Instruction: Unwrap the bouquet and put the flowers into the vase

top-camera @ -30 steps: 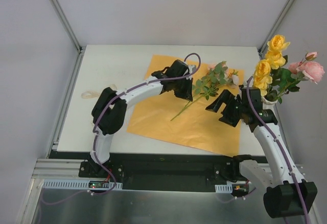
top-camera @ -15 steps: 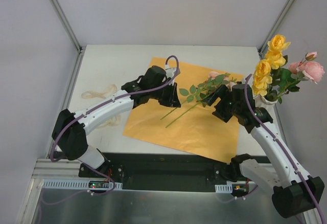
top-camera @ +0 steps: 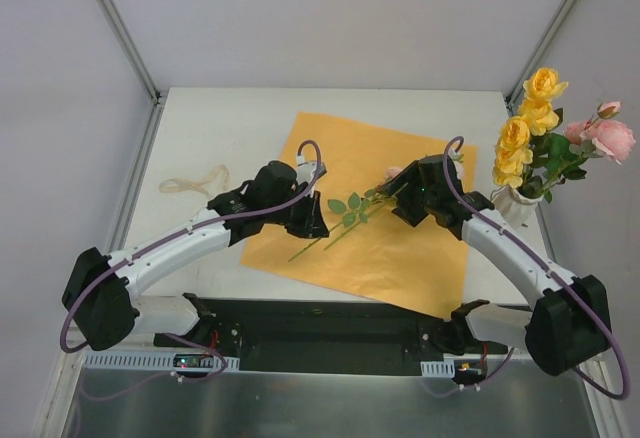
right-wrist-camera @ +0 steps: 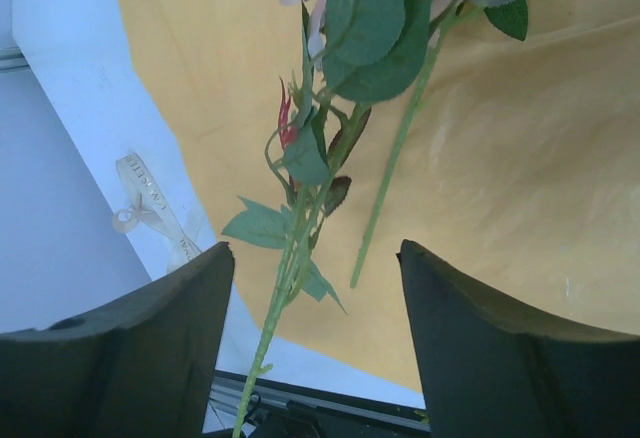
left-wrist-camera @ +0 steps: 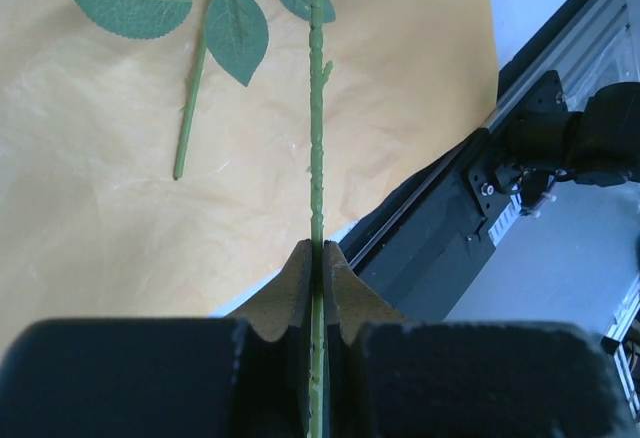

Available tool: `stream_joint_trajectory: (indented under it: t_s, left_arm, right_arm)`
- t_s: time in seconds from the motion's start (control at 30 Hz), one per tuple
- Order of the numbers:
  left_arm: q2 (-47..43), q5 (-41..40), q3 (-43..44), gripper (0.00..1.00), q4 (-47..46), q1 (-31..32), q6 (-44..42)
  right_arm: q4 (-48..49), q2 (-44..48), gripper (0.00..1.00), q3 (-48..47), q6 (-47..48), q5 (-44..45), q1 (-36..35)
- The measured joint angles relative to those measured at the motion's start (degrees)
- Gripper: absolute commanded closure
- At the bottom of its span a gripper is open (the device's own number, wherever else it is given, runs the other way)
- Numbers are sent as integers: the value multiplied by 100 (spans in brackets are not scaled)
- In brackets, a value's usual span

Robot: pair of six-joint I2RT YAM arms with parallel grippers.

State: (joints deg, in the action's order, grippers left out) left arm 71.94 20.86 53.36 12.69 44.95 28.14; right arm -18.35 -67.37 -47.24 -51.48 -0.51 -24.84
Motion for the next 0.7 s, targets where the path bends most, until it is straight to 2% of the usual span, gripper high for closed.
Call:
stream_joint_trajectory:
  t_s: [0.23,0.4,0.63,0.67,0.7]
  left_arm:
    - [-138,-42,-313,100,-28,0,-2]
    - [-199,-39,-382,100,-48,0,-2]
    - [-199,-37,-413,100,-48,0,-7]
    - [-199,-37,-426,100,-48,0,-7]
    - [-199,-37,-437,100,-46,0,-9]
  right_arm:
    - [334,-599,41,0,-203,35,-28]
    - [535,-962,51,0,-275,-11,-35]
    - [791,-1373,81,0,-363,-186,-76]
    - [811,-1388,89,-2,-358,-192,-92]
    - [820,-1397,93,-7,-337,-192,-107]
